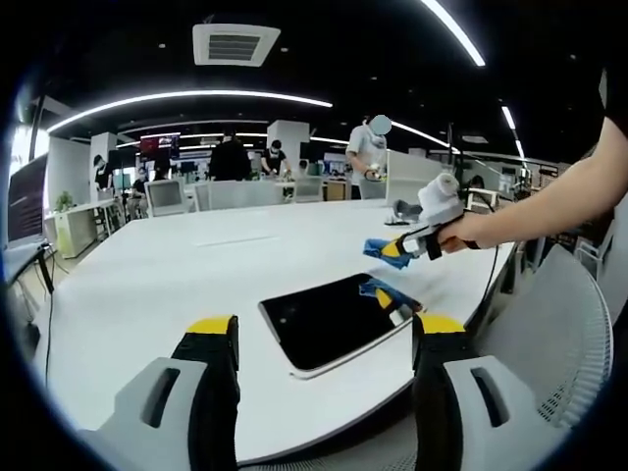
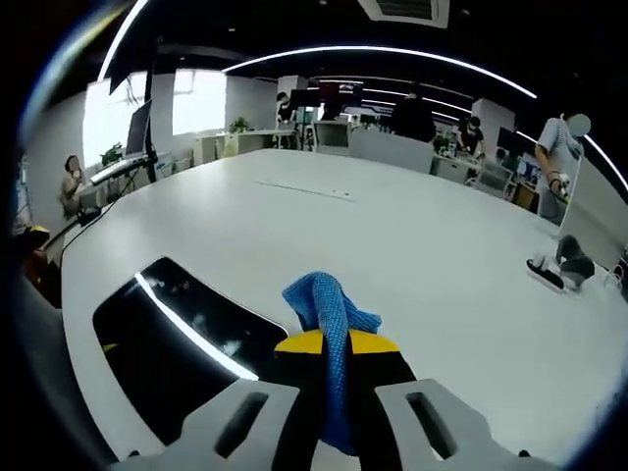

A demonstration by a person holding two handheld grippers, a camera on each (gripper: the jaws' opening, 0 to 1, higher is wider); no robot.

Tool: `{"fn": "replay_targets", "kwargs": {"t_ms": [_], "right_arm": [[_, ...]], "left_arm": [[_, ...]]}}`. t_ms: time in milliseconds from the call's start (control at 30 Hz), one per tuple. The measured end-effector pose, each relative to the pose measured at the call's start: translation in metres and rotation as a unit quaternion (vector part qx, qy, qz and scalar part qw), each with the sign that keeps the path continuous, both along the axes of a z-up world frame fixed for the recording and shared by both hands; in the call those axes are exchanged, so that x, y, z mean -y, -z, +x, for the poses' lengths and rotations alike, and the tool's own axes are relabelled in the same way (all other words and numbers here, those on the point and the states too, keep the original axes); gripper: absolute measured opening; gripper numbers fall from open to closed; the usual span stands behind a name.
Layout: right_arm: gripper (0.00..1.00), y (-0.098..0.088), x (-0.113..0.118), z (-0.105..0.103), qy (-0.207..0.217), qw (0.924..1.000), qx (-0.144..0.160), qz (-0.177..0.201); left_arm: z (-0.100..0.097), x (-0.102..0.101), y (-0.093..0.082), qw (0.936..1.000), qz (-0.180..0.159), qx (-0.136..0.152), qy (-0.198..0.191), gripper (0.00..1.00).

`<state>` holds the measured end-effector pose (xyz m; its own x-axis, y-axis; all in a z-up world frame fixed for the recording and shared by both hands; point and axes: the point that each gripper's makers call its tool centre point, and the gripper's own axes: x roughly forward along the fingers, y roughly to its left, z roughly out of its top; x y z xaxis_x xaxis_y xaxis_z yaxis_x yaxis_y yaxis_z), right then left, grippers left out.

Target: Wipe the mirror surface with the cleaning cloth until all visible marks leave the cleaned area.

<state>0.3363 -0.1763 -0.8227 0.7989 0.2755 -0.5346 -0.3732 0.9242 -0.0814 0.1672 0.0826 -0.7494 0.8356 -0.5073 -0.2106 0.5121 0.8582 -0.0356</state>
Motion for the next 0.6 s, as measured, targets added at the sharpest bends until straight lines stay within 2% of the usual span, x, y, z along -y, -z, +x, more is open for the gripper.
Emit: {"fn": "replay_targets", "kwargs": {"t_ms": [133, 267, 600], "right_arm": [[0.01, 0.006, 0.001, -0.013, 0.003, 0.9997, -0.019, 0.014], [0.01, 0.010, 0.002, -0.022, 0.000, 0.9997, -0.026, 0.003], [0.02, 0.022, 0.007, -0.036, 0.009, 0.9989, -0.046, 0.004]], "left_arm": [[0.000, 0.000, 0.000, 1.0000, 0.000, 0.000, 0.000, 0.70], [0.000, 0.000, 0.000, 1.0000, 0.000, 0.000, 0.000, 0.70], [0.000, -0.001, 0.000, 1.0000, -0.002, 0.001, 0.000, 0.70]]}}
